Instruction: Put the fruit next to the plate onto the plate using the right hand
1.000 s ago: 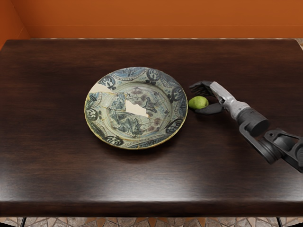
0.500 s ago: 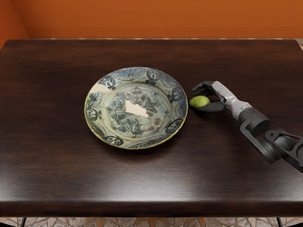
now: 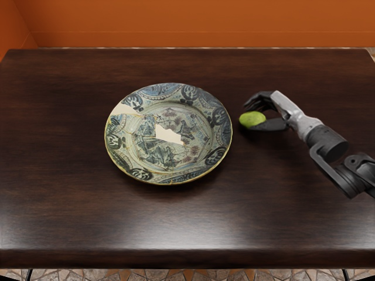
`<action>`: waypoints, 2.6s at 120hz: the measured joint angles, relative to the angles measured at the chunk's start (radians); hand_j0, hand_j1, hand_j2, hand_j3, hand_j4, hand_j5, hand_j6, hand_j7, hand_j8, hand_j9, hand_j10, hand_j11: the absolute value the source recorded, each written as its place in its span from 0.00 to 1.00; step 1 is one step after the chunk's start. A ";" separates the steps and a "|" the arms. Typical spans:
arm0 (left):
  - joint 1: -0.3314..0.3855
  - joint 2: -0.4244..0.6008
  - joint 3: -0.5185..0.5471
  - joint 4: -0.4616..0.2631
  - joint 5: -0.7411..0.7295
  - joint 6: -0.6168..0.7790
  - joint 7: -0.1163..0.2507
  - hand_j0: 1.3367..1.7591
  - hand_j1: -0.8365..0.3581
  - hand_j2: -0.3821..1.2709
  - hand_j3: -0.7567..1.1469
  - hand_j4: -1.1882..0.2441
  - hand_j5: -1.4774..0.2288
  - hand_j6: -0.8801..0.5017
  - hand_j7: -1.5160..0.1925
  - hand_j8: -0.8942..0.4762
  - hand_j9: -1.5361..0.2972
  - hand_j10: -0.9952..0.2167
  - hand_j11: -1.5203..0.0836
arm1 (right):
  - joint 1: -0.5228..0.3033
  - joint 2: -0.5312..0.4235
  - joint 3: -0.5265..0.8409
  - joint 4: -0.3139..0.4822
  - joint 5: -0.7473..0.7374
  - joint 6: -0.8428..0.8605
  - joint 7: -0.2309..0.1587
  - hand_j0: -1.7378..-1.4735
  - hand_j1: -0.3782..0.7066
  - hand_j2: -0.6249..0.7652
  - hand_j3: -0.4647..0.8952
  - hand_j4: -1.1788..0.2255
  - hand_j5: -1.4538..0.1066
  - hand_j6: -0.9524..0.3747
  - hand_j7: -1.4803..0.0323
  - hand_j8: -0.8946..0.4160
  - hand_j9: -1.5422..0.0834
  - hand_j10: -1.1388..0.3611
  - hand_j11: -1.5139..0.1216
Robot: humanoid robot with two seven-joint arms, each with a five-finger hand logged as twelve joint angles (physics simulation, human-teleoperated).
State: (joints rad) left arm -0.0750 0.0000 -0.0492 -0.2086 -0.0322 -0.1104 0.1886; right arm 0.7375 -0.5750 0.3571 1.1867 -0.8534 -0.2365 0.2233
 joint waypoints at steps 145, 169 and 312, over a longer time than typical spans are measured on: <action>0.000 0.000 0.000 0.000 0.000 0.000 0.000 0.76 0.99 0.23 0.40 0.83 0.87 0.64 0.89 0.65 0.84 0.82 0.95 | 0.008 -0.086 0.134 0.302 0.001 0.042 -0.082 0.30 0.60 0.57 0.34 0.42 0.43 0.27 0.47 0.33 0.47 0.45 0.45; 0.000 0.000 0.000 0.000 0.000 0.000 0.000 0.76 0.99 0.23 0.40 0.83 0.87 0.64 0.89 0.65 0.84 0.82 0.95 | 0.010 -0.041 0.135 0.306 0.000 0.044 -0.086 0.30 0.59 0.56 0.34 0.42 0.43 0.27 0.47 0.33 0.47 0.45 0.45; 0.000 0.000 0.000 0.000 0.000 0.000 0.000 0.76 0.99 0.23 0.40 0.83 0.87 0.64 0.89 0.65 0.84 0.82 0.95 | 0.014 0.144 0.067 0.305 -0.006 0.065 -0.101 0.30 0.59 0.55 0.34 0.43 0.44 0.28 0.48 0.32 0.48 0.44 0.46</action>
State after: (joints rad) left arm -0.0745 0.0000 -0.0491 -0.2086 -0.0322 -0.1104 0.1887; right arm 0.7520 -0.4311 0.4242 1.4914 -0.8589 -0.1717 0.1225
